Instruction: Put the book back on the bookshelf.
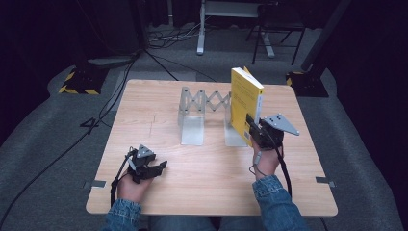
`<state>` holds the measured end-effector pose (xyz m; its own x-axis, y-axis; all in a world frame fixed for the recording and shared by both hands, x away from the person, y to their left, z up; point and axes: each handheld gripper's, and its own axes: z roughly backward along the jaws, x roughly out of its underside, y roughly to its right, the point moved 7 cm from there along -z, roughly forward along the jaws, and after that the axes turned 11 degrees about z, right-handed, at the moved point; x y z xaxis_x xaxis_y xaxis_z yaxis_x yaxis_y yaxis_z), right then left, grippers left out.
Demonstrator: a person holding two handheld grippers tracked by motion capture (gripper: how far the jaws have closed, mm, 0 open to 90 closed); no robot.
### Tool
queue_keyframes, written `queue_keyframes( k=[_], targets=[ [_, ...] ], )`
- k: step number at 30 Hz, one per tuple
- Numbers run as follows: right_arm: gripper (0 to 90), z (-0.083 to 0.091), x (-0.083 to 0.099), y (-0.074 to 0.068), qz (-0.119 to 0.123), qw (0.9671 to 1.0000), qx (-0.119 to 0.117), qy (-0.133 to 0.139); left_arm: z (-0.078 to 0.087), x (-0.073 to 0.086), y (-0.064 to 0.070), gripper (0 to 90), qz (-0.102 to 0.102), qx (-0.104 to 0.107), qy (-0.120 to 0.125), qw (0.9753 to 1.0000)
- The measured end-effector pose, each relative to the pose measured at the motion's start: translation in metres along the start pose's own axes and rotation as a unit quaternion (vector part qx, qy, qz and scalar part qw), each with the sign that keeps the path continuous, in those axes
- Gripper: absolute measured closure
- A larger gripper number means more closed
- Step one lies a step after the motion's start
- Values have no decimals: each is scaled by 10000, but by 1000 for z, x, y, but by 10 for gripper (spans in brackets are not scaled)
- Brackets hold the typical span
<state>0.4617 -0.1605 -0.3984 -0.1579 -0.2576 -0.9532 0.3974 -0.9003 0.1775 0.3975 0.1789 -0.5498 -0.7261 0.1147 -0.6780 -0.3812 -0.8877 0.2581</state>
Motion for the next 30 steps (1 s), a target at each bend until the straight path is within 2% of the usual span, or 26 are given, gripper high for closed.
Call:
queue_keyframes(
  k=[7, 16, 30],
  targets=[
    [762, -19, 5, -7, 90, 9998, 147, -15, 0, 0, -1, 425, -25, -86, 17, 10000],
    [761, -36, 12, -8, -16, 9996, 296, 18, 0, -1, -1, 424, 29, -47, 15, 10000],
    [757, -47, 25, -11, -44, 9991, 412, 122, 0, -1, -2, 423, 47, -37, 34, 10000]
  ],
)
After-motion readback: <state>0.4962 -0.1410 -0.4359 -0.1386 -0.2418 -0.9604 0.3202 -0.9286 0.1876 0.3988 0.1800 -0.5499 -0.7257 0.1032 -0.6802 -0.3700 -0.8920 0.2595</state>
